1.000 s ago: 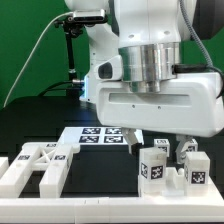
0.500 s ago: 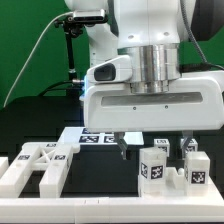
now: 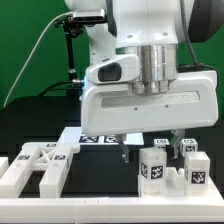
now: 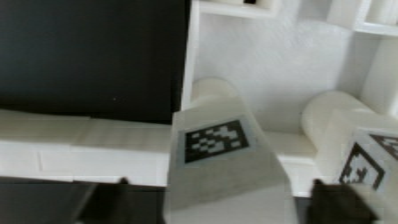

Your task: Assemble chair

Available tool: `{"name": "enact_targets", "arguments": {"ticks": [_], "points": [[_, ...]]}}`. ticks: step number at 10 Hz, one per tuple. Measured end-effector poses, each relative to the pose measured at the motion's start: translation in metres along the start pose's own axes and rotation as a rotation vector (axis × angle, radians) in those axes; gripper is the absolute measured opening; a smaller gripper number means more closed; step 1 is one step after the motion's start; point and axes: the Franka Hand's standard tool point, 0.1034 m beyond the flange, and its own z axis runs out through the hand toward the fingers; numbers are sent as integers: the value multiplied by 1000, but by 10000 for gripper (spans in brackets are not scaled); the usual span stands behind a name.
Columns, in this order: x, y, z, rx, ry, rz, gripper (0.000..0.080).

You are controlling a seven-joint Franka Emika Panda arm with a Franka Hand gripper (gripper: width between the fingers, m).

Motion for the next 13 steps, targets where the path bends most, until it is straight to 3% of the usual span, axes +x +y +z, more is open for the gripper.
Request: {"name": "enact_targets", "arguments": {"ticks": [1, 2, 4, 6, 9, 13], "points": [[0, 0, 0, 1, 0, 73, 419], [0, -1, 0, 1, 0, 156, 285], [0, -1, 0, 1, 0, 284, 285], [0, -2, 0, -11, 3, 666, 285], [0, -4, 1, 42, -20, 1229, 285], [0, -4, 1, 48, -21, 1279, 285]]}}
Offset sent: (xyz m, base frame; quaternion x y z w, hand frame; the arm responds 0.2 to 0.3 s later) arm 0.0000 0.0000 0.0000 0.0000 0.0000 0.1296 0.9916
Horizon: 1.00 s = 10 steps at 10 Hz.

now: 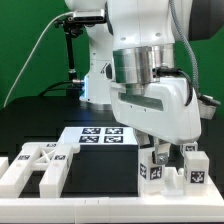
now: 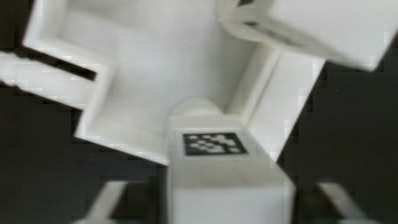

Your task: Assemble chair

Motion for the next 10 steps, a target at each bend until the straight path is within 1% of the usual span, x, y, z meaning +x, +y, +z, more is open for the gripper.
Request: {"name": "enact_targets", "arguments": {"ticks": [1, 2, 3, 4, 5, 7, 8, 9, 10], "points": [[1, -1, 0, 4, 19, -132, 489], [9, 1, 0, 2, 22, -413, 596], [11, 1, -2, -4, 29, -588, 596], [8, 0, -2, -13, 39, -750, 639], [11, 2, -3, -7, 52, -808, 646], [12, 3, -2, -16, 52, -933, 646], [12, 3, -1, -27, 54, -1053, 649], [11, 4, 1, -33, 53, -1098, 649], [11, 4, 1, -31, 53, -1070, 649]]}}
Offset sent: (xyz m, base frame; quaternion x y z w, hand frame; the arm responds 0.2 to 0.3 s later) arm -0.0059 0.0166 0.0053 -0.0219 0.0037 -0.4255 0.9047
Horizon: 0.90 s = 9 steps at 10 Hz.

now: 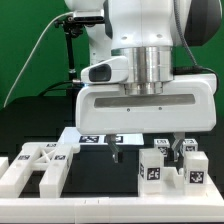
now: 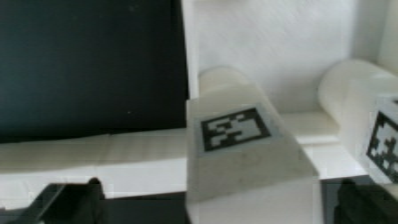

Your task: Assemble chair

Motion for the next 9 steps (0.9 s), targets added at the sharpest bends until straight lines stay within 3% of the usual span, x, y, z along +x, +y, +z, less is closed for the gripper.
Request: {"name": "enact_targets", "arguments": {"ticks": [1, 2, 3, 4, 7, 9], "points": [[0, 0, 0, 0, 0, 14, 536], [0, 0, 0, 0, 0, 28, 355], [0, 0, 0, 2, 0, 68, 355], [0, -1, 0, 4, -1, 150, 288], [-1, -5, 0, 8, -2, 401, 288], [-3, -11, -1, 1, -14, 756, 288]]}}
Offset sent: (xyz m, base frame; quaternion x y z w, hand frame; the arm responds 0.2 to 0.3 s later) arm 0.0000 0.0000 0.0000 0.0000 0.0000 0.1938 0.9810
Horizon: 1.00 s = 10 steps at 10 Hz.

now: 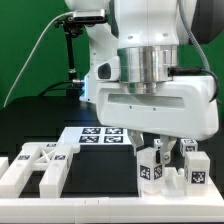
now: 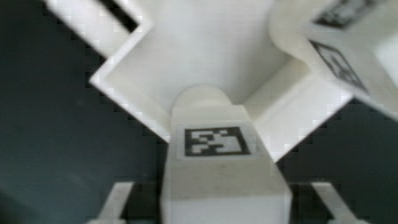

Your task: Assemble chair

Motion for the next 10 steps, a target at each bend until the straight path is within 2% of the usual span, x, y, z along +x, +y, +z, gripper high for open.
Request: {"name": "enact_targets", "arguments": {"ticks": [1, 2, 3, 4, 6, 7, 8, 9, 10], "points": [[-2, -1, 0, -4, 1, 143, 288], [-2, -1, 0, 6, -10, 319, 288], [-4, -5, -1, 33, -44, 646, 288], [-3, -6, -1, 46, -60, 763, 288], [-4, -6, -1, 47, -59, 712, 289], [-3, -5, -1, 45, -53, 630, 455], [-2, -5, -2, 43, -47, 397, 601], [0, -4, -2, 47, -43, 183, 635], [-1, -3, 0, 45, -42, -3, 635]]}}
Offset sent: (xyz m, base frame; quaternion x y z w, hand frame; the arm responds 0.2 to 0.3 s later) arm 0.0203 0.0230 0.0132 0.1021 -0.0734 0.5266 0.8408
